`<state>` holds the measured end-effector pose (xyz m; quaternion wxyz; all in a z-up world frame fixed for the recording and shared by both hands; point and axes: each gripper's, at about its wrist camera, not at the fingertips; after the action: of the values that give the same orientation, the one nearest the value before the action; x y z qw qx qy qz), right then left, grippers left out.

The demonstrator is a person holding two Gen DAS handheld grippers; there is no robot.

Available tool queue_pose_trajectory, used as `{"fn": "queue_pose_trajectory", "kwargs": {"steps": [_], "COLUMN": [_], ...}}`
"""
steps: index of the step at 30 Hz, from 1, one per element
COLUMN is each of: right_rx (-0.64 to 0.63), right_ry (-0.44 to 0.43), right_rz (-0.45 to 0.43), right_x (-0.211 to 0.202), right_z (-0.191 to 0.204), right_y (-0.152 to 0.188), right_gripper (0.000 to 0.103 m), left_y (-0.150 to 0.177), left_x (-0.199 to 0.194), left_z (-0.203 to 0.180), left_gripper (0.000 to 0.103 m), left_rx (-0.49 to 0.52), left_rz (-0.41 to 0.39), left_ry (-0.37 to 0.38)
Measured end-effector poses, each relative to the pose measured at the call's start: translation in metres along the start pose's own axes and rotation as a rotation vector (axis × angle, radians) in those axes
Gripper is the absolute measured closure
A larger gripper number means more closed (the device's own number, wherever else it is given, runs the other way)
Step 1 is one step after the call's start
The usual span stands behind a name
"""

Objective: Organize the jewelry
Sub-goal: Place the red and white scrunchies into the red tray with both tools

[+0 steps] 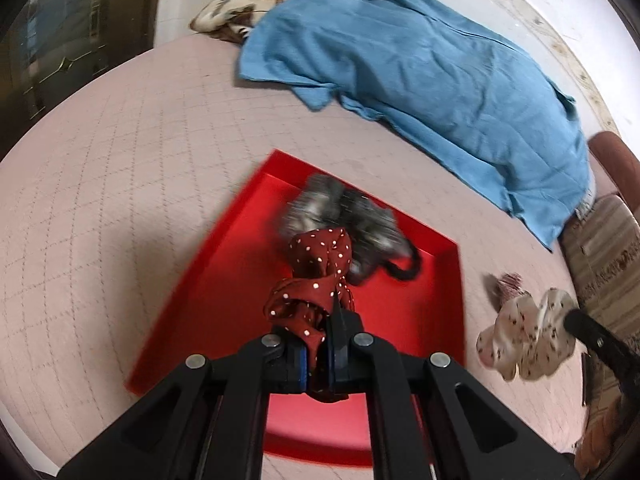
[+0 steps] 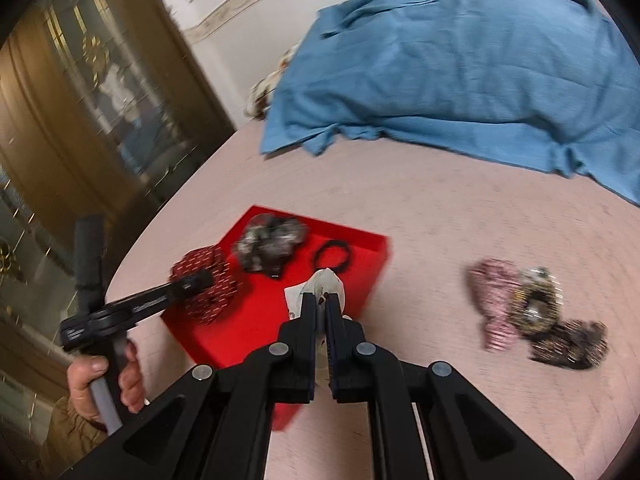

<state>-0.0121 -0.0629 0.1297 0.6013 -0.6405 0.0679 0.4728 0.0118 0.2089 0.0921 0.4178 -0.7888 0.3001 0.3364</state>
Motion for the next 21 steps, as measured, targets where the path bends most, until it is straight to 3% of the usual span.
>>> {"fn": "queue_pose_trajectory", "kwargs": {"steps": [5, 12, 19, 21], "right_rx": [-0.029, 0.073, 0.064, 0.077], "right_ry": [-0.046, -0.190, -0.096, -0.084], "right_rz": [0.000, 0.023, 0.120, 0.135], "right_x": [0.028, 0.071, 0.114, 0.119], "right_z": [0.023, 0.029, 0.023, 0.018], "right_y": [-0.017, -0.024, -0.005, -0.001], "right_gripper": [0.098, 0.097, 0.097, 0.097], "left_y": [-0.012, -0.018, -0.026, -0.026], "left_x": [0.011, 0.031, 0.039, 0.040], "left_z": [0.011, 0.026, 0.034, 0.033], "left_gripper": [0.097, 0.096, 0.095, 0.089], "left_rx": [-0.008, -0.037, -0.065, -0.061], "left_rz": [-0.011, 0.014, 0.013, 0.013], "left_ry": [-0.011, -0.020, 0.014, 0.016]}}
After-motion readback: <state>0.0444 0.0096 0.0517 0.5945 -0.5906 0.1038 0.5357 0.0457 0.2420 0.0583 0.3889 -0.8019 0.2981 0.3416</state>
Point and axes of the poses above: each gripper's, at about its wrist camera, not at the fingertips, and x roughly the way its jaws point, z to its left, y to its underside, and after that the axes turned 14 degrees about -x, right-handed
